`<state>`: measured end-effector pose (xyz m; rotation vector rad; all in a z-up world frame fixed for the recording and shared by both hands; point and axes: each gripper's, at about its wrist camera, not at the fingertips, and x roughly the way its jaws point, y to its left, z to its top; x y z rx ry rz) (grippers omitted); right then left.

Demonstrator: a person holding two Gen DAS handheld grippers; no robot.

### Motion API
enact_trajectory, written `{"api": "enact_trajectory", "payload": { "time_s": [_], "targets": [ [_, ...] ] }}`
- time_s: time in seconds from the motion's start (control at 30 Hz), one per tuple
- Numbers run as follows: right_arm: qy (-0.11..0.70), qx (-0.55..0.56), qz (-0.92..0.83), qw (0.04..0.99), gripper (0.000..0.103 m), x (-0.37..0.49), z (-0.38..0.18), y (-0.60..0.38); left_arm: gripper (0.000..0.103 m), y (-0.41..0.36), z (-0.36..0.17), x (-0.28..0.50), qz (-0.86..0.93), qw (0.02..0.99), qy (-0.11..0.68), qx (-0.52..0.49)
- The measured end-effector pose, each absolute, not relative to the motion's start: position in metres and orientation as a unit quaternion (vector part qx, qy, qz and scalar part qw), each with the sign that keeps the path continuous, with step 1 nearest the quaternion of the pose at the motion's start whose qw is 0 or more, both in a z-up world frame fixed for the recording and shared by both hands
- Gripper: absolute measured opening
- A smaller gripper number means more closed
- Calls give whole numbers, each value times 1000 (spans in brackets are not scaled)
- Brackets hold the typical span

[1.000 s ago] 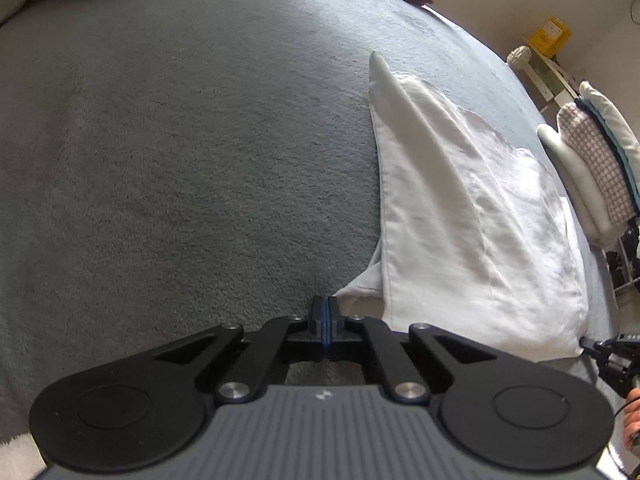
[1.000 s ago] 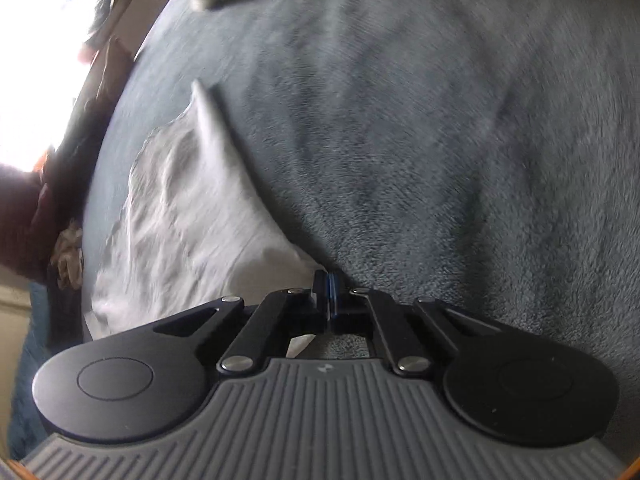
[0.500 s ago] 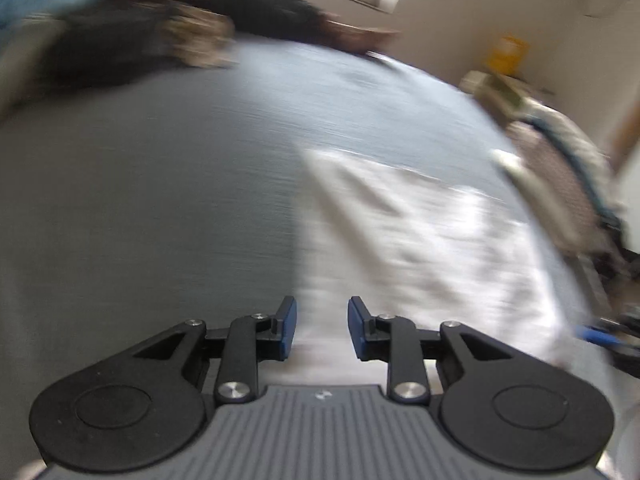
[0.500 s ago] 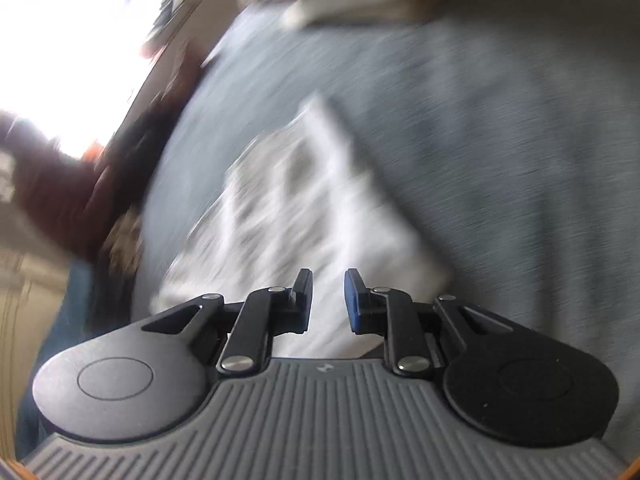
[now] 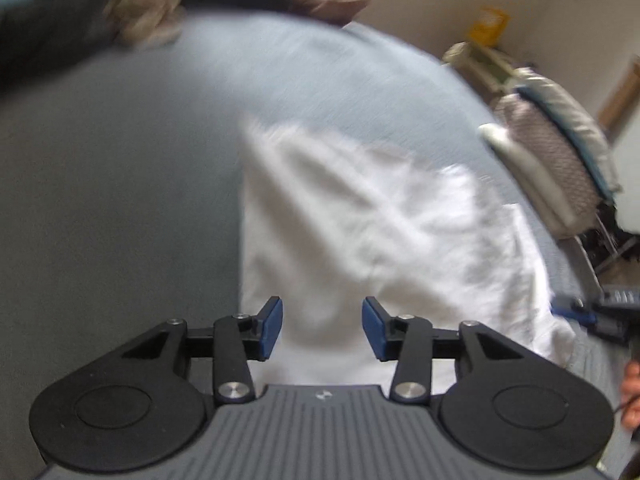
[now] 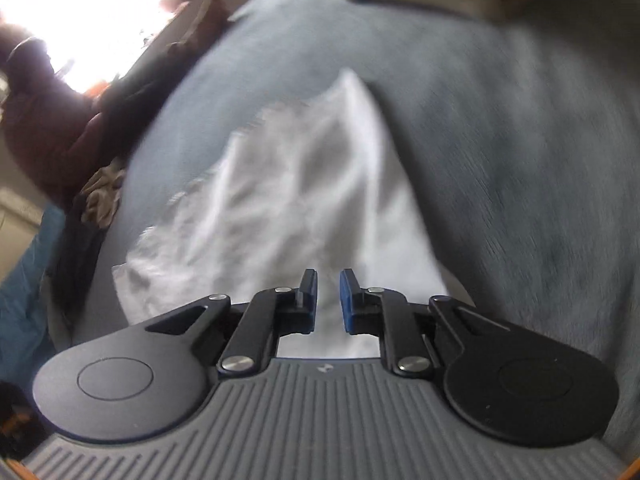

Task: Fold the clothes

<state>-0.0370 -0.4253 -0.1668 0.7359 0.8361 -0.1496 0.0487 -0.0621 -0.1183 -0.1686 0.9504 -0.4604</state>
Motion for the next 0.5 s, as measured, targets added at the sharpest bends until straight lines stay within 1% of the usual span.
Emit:
{"api": "enact_trajectory", "payload": {
  "time_s": [0.1, 0.13, 0.2, 0.23, 0.27, 0.33, 0.37, 0.4, 0.47, 0.5],
  "targets": [
    [393, 288, -34, 872, 12, 0, -159, -422, 49, -96, -127, 68, -248, 863, 435, -65],
    [398, 275, -29, 875, 12, 12, -166, -421, 48, -109, -133, 74, -247, 864, 435, -57],
    [408, 249, -20, 878, 12, 34, -181, -420, 44, -118, -154, 85, -217, 868, 446, -43],
    [415, 234, -28, 879, 9, 40, -190, -419, 38, -114, -161, 87, -203, 869, 449, -46],
    [410, 235, -30, 881, 7, 44, -194, -422, 37, -110, -164, 89, -199, 870, 447, -58],
    [404, 244, -31, 881, 7, 49, -194, -428, 39, -103, -155, 90, -203, 866, 451, -73],
    [404, 250, -32, 880, 9, 48, -189, -432, 43, -103, -149, 90, -209, 866, 448, -72],
    [396, 249, -29, 883, 11, 47, -181, -430, 44, -103, -143, 89, -217, 871, 435, -69],
    [377, 229, -10, 898, 12, 54, -169, -420, 51, -106, -137, 90, -227, 882, 409, -55],
    [370, 214, -2, 904, 12, 57, -164, -417, 52, -108, -137, 92, -227, 886, 401, -47]
  ]
}}
